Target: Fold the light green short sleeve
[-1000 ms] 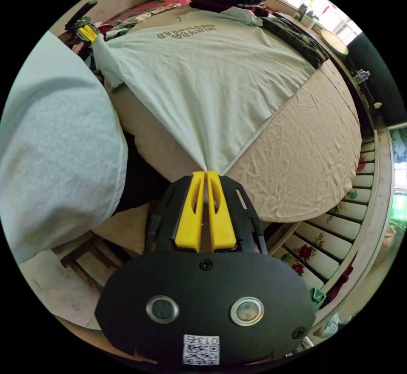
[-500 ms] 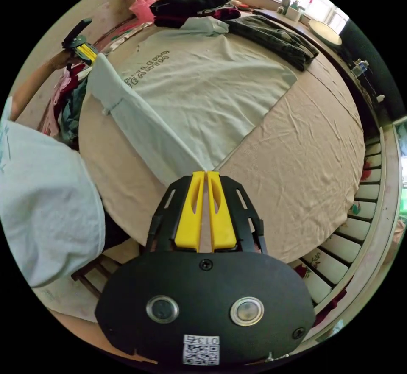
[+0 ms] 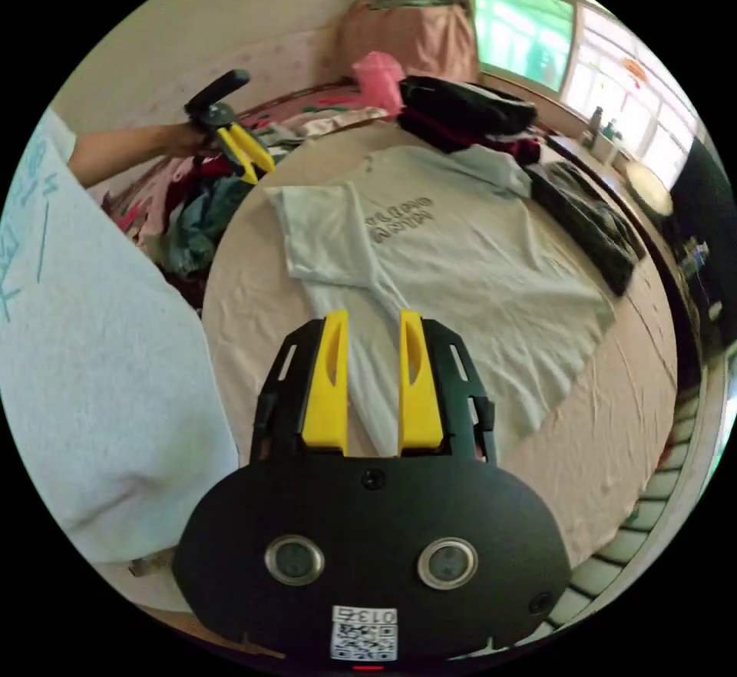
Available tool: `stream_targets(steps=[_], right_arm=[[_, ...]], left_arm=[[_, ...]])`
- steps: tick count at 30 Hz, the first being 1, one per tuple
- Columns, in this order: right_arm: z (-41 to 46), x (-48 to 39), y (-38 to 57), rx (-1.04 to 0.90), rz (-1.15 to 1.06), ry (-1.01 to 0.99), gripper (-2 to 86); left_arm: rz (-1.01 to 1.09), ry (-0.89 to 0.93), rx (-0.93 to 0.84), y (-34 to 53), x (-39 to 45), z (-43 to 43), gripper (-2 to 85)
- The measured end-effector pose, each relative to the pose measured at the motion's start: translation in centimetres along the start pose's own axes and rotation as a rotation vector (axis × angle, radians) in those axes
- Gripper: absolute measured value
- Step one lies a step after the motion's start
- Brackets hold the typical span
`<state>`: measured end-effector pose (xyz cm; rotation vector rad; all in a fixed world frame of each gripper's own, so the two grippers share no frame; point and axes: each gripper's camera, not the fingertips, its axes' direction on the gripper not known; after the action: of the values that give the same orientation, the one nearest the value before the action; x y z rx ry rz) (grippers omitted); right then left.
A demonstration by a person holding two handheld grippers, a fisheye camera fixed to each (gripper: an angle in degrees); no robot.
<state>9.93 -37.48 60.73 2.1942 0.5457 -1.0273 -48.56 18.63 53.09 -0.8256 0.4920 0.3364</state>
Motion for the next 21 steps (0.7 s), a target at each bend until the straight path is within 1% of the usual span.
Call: stream_targets(steps=[1,2,3,6,8,10,12,13,16,18,19,21], right_arm=[[0.6,-1.1,-0.8,0.000,-0.064,-0.006,10.8],[1.9,-3.1,-2.2,-0.009,-0.194,-0.013,11.3],[3.3,-4.8,-3.3,-0.032,-0.310,-0.010,11.4],[5.8,-6.6,-5.1,-0.069,-0.491,0.023,11.1],[6.6,-6.3,-5.9,-0.078,-0.532,0.028,10.5],[7.2,-5.6,-6.6,-0.103,-0.555,0.018,8.9],[7.7,-4.2,-7.6,-0.160,-0.563,-0.039,5.6],[7.6,-3.7,-7.9,-0.173,-0.549,-0.054,4.8],[6.5,0.6,-9.9,-0.172,-0.374,-0.223,3.7],[5.8,5.5,-11.1,-0.142,-0.185,-0.433,3.3],[5.7,6.9,-11.2,-0.130,-0.133,-0.484,3.3],[5.2,12.4,-11.3,-0.037,0.067,-0.653,3.2]], left_arm=[[0.035,-0.066,-0.030,0.5,1.5,0.9,13.4],[0.053,-0.137,-0.055,0.6,2.6,1.8,13.9],[0.061,-0.165,-0.063,0.6,3.0,2.2,13.9],[0.100,-0.251,-0.106,-0.3,4.4,4.0,13.6],[0.123,-0.295,-0.130,-1.4,4.6,4.8,11.7],[0.130,-0.268,-0.134,-2.2,4.4,5.0,9.1],[0.140,-0.233,-0.149,-2.9,4.0,4.9,5.9],[0.149,-0.217,-0.159,-3.2,3.8,4.8,4.1],[0.177,-0.158,-0.168,-4.1,3.0,4.1,2.6],[0.181,-0.123,-0.192,-4.6,2.4,4.1,2.1],[0.194,-0.100,-0.209,-4.9,2.0,4.1,1.9],[0.206,-0.084,-0.235,-5.4,1.6,4.3,1.7]])
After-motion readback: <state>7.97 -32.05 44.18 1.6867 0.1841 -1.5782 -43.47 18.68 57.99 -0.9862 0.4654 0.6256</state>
